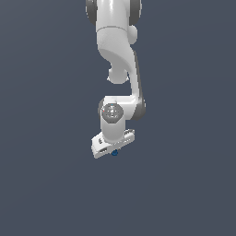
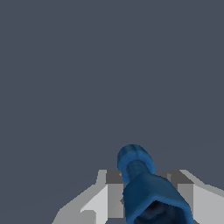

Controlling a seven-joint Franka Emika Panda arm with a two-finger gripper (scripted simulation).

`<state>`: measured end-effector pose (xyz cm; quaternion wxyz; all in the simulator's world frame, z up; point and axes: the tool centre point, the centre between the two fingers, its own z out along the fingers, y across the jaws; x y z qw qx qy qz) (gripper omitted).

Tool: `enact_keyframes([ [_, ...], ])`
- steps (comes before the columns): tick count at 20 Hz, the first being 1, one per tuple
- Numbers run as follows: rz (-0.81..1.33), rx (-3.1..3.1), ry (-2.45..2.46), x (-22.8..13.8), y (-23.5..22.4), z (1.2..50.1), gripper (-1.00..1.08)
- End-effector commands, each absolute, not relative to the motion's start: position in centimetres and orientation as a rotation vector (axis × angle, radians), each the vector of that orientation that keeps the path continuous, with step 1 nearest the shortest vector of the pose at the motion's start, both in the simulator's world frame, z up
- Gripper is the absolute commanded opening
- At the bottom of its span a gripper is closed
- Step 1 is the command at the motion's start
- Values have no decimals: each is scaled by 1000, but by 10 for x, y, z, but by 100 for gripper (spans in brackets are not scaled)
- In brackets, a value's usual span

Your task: Pick up the object and move it to a goal position.

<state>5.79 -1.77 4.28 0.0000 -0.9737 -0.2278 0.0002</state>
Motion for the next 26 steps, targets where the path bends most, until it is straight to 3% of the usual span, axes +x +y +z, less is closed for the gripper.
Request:
enact_keyframes([
  [1, 0, -3059, -716, 58, -18, 43, -100],
  [14, 0, -3059, -716, 57, -5, 62, -100],
  [26, 1, -3060, -716, 52, 64, 163, -100],
])
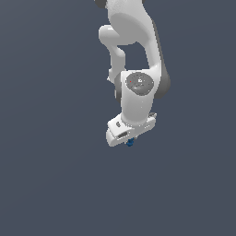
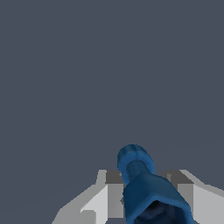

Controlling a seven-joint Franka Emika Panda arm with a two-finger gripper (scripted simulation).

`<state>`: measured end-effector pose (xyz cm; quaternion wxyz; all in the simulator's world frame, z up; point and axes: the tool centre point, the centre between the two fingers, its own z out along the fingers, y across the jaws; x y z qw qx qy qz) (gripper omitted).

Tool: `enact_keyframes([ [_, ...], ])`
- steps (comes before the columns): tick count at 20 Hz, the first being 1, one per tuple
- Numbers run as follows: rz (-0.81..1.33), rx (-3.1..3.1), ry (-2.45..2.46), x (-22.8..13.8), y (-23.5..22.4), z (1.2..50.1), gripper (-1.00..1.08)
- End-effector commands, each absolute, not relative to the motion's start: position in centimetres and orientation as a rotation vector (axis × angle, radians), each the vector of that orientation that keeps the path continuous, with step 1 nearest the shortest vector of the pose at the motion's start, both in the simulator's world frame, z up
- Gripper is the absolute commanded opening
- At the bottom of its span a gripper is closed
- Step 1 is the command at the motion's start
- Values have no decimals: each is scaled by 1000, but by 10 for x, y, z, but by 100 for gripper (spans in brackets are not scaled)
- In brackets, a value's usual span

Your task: Pick up the object and move it to a goal position.

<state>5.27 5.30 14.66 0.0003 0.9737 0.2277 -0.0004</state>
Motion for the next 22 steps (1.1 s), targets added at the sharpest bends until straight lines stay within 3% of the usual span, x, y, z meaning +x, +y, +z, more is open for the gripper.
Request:
enact_keyframes([
  [1, -1, 3058, 716, 51, 71, 173, -100],
  [15, 0, 3058, 715, 48, 164, 310, -100],
  [22, 0, 3059, 715, 50, 194, 355, -100],
])
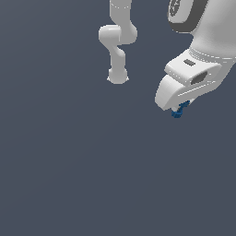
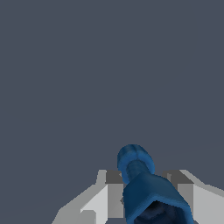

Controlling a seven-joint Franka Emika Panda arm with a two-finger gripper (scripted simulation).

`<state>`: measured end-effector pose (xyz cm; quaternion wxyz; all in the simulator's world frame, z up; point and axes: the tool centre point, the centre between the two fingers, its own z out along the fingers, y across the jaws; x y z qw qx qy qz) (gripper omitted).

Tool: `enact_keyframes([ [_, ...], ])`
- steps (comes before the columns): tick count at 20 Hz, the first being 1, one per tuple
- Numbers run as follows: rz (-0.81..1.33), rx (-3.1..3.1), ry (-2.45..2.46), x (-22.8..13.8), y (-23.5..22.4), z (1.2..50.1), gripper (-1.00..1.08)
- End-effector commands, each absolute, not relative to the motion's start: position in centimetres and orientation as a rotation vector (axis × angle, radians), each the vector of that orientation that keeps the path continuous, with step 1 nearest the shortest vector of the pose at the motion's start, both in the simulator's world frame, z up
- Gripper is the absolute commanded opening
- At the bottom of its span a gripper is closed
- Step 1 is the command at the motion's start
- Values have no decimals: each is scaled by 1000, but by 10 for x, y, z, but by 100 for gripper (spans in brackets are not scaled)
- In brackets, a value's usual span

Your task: Pick up the object and move it to a goal position.

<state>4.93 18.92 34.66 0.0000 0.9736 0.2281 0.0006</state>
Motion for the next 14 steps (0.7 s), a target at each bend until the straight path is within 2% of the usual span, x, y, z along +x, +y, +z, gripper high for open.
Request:
enact_keyframes([
  [1, 0, 3059, 715, 50, 197, 359, -100],
  [14, 0, 3059, 715, 52, 212, 379, -100],
])
